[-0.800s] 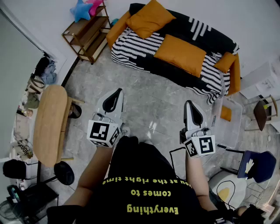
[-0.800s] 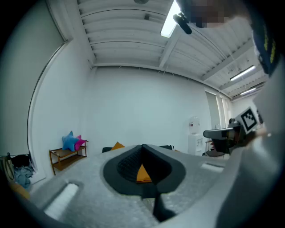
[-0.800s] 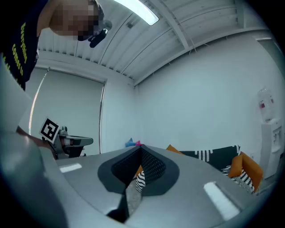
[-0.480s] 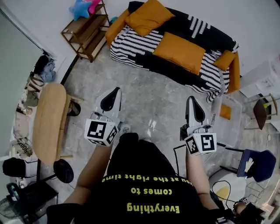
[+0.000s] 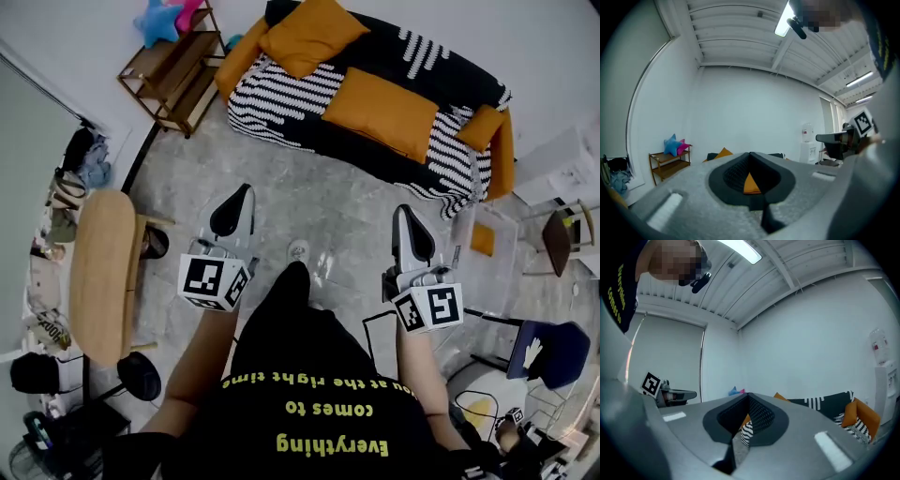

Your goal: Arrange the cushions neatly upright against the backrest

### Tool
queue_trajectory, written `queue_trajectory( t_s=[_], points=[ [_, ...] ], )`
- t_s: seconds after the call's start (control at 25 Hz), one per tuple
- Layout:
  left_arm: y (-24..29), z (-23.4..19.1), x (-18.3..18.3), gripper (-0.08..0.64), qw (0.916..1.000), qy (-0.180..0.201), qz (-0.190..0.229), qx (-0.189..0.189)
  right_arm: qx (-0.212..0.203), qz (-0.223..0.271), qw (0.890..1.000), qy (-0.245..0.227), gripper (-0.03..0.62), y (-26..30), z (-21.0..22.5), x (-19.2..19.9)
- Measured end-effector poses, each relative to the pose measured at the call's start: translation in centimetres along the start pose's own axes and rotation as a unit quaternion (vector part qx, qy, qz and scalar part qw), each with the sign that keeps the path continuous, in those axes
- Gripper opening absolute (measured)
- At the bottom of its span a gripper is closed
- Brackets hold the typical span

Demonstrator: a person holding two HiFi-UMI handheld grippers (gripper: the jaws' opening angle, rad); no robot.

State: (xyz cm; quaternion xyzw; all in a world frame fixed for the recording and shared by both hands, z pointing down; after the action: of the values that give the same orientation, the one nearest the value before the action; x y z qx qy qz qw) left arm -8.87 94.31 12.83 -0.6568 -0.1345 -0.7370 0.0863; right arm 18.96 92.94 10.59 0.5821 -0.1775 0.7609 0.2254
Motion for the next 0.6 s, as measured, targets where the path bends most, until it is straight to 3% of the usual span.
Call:
queue_trajectory(
  t_s=[0.6],
  points=[
    [17.4,-11.3,-1.5,0.0,0.9995,-0.01,0.027,0.017,0.003,0.0,1.0,-0.006,0.011,19.5,4.2,-2.3]
  ],
)
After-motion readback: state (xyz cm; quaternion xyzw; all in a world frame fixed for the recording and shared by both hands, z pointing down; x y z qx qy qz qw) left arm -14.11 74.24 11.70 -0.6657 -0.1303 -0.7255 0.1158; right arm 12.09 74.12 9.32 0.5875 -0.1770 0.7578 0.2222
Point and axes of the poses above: the fingertips, and each gripper's own axes: y forward along the fingers, z to its right, x out of its underside, the point moved 4 cm from there along -y, backward along the fingers, and after that the axes turned 8 degrees about y, right-handed, at the moved point
